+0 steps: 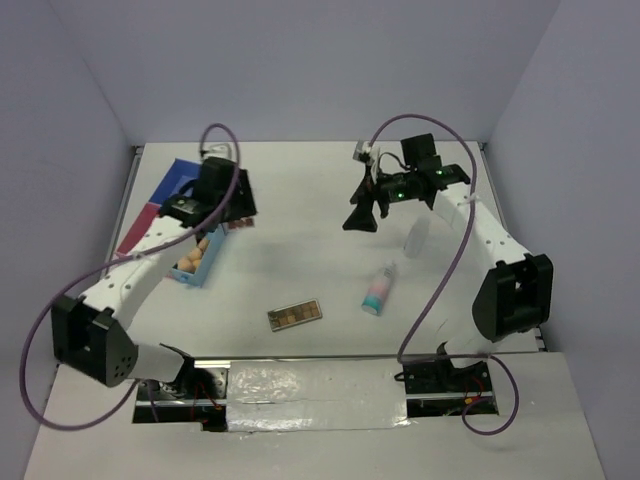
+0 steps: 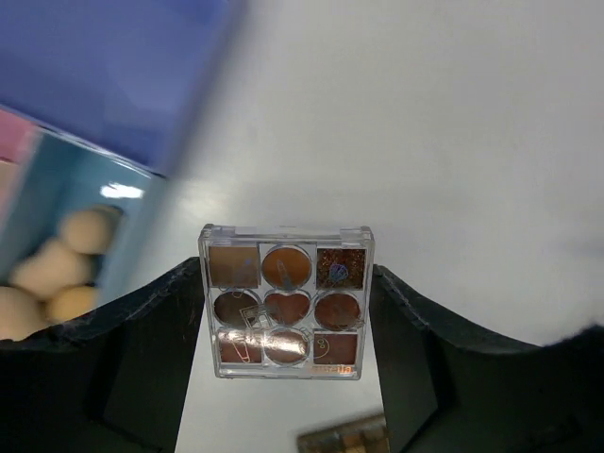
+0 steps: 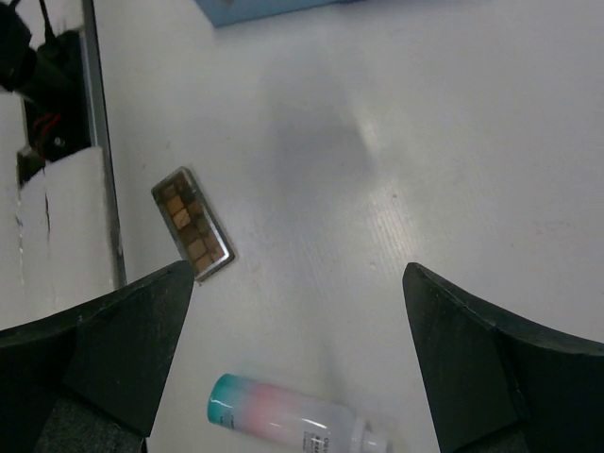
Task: Organize the makeup
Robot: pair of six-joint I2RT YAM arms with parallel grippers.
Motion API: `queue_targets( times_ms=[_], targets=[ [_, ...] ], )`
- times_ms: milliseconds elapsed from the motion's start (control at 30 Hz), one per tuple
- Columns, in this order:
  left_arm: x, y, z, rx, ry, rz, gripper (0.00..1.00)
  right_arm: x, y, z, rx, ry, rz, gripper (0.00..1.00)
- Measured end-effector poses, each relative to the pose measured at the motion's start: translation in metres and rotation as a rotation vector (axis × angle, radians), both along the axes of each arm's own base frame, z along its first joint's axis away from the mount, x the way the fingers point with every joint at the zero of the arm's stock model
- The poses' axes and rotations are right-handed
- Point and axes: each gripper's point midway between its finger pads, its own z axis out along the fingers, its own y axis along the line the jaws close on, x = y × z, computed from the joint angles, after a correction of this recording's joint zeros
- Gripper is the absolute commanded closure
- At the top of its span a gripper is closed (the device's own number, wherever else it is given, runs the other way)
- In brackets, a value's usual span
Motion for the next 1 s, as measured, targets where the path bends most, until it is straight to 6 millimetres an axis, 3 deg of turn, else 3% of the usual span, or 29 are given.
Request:
queue_targets(
  times_ms=[67,133,233,333,467,567,667,700,800,1000],
  targets=[
    [0.006,0.043,0.021,-0.007,-0.065,0.089,1.00,-0.022,0.013,-0.008,-0.017,-0.043,0.080,0.00],
    [0.008,0.082,0.023,0.009,-0.076,0.166,1.00,-0.040,0.026,-0.013,-0.033,-0.077,0.151,0.00],
    [0.005,0.133,0.001,0.053,-0.021,0.256,1.00,-0.058,0.047,-0.018,-0.054,-0.126,0.247,0.00],
    [-0.007,0.180,-0.034,0.081,0.081,0.348,1.00,-0.071,0.062,-0.024,-0.070,-0.151,0.316,0.00],
    [-0.017,0.226,-0.056,0.096,0.153,0.455,1.00,-0.078,0.072,-0.038,-0.101,-0.141,0.359,0.00],
    [-0.018,0.241,-0.065,0.103,0.178,0.484,0.97,-0.081,0.076,-0.050,-0.132,-0.120,0.375,0.00],
    [-0.016,0.249,-0.074,0.105,0.206,0.500,0.72,-0.086,0.080,-0.061,-0.167,-0.112,0.387,0.00],
    [-0.015,0.252,-0.078,0.108,0.221,0.502,0.53,-0.090,0.082,-0.066,-0.179,-0.109,0.397,0.00],
    [-0.013,0.258,-0.086,0.119,0.249,0.504,0.30,-0.105,0.087,-0.079,-0.216,-0.101,0.430,0.00],
    [-0.007,0.267,-0.082,0.124,0.251,0.522,0.15,-0.122,0.100,-0.091,-0.258,-0.128,0.491,0.00]
  ],
)
